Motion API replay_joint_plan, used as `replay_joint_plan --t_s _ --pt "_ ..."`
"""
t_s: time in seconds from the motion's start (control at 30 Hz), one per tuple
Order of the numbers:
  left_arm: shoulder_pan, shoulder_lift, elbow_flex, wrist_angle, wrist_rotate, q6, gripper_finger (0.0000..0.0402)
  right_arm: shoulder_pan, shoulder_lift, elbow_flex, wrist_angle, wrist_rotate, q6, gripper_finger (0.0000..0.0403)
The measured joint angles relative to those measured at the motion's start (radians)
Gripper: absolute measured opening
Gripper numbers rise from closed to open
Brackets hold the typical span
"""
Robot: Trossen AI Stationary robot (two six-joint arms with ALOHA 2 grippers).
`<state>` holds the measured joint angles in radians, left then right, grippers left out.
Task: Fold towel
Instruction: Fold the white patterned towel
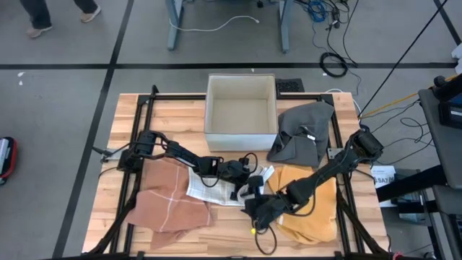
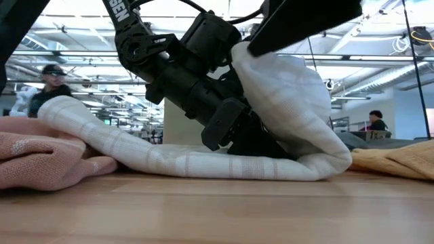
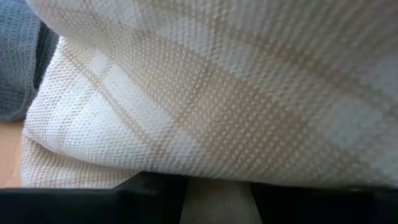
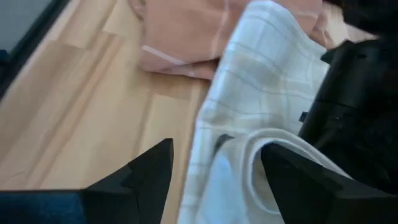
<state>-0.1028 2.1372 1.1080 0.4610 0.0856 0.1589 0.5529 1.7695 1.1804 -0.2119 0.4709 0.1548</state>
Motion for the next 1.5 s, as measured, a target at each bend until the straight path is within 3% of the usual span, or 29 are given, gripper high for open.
replay_joint_plan --t_s 0.17,0.37,0.63,0.73,0.93,1.3,1.5 --pt "0.000 0.000 0.000 0.000 0.000 0.000 0.0163 0.071 0.000 0.051 -0.115 0.119 0.034 0.0225" --pt "0.000 0.000 0.000 -0.002 0.000 -0.001 0.0163 0.160 0.000 0.145 -0.425 0.248 0.310 0.0207" --pt "0.000 0.000 0.000 -0.003 0.000 0.000 0.0163 0.248 0.000 0.172 -0.409 0.422 0.319 0.0203" --pt "0.003 0.000 0.000 -0.003 0.000 -0.001 0.0163 0.248 0.000 0.182 -0.506 0.402 0.418 0.0203" --pt "0.002 0.000 0.000 -0.004 0.000 -0.008 0.0163 0.274 0.000 0.182 -0.751 0.204 0.820 0.0203" --pt "0.002 0.000 0.000 -0.005 0.000 -0.016 0.0163 0.418 0.033 0.182 -0.932 0.233 1.242 0.0203" --pt "0.002 0.000 0.000 -0.005 0.000 -0.019 0.0163 0.399 0.165 0.182 -0.977 0.238 1.227 0.0203"
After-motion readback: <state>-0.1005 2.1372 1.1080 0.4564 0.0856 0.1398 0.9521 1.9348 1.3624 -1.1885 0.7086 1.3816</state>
